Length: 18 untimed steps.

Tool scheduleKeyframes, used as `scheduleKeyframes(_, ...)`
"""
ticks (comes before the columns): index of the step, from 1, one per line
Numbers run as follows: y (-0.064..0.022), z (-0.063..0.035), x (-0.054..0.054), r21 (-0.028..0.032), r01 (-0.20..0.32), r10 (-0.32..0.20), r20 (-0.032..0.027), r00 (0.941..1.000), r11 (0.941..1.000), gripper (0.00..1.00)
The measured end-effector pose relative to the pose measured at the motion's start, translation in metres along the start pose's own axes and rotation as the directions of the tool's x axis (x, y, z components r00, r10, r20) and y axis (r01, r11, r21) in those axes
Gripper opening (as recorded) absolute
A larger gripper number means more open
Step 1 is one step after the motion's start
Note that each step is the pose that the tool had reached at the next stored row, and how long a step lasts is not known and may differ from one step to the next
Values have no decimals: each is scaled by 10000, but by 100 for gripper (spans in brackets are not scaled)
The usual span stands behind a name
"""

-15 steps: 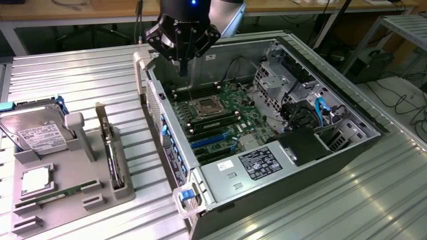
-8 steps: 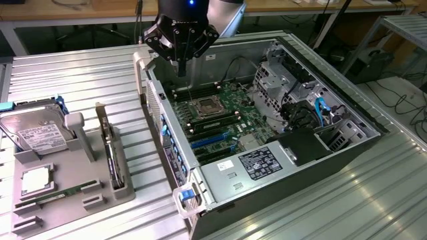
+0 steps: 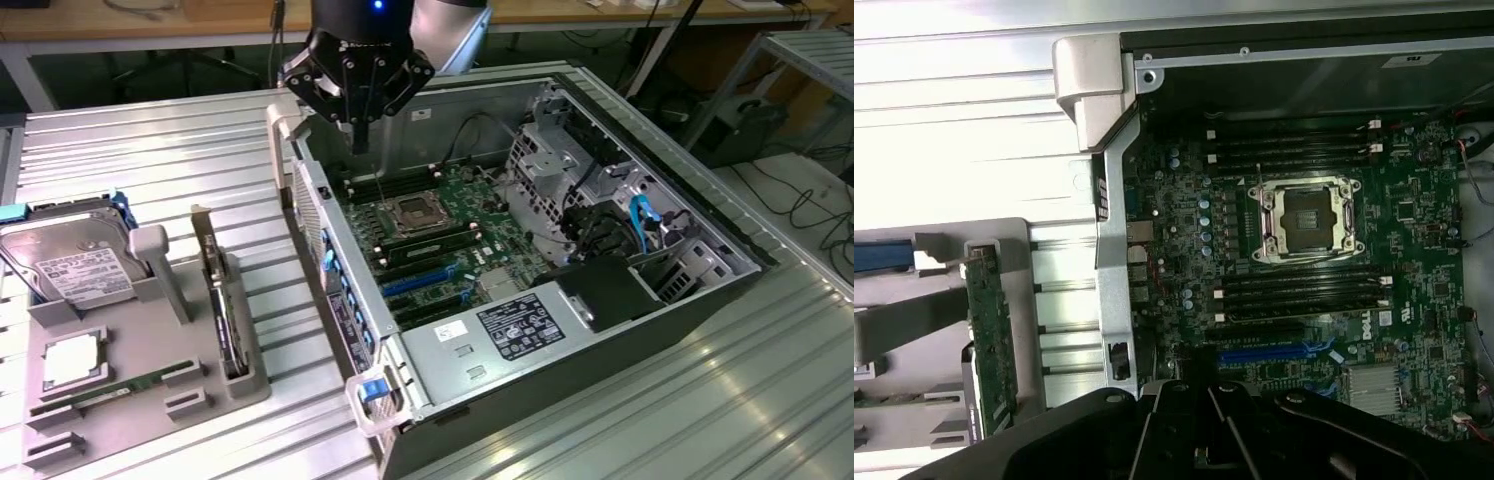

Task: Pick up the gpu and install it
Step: 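Reach for the gpu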

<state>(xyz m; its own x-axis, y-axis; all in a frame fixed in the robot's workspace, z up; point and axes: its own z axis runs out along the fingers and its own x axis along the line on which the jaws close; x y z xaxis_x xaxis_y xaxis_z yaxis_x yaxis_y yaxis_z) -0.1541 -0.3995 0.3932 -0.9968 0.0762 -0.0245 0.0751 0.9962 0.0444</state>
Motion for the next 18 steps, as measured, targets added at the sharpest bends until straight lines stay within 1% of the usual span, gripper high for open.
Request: scheduleKeyframes(18, -8, -1, 71, 1, 0, 0, -1, 10000, 10000, 11)
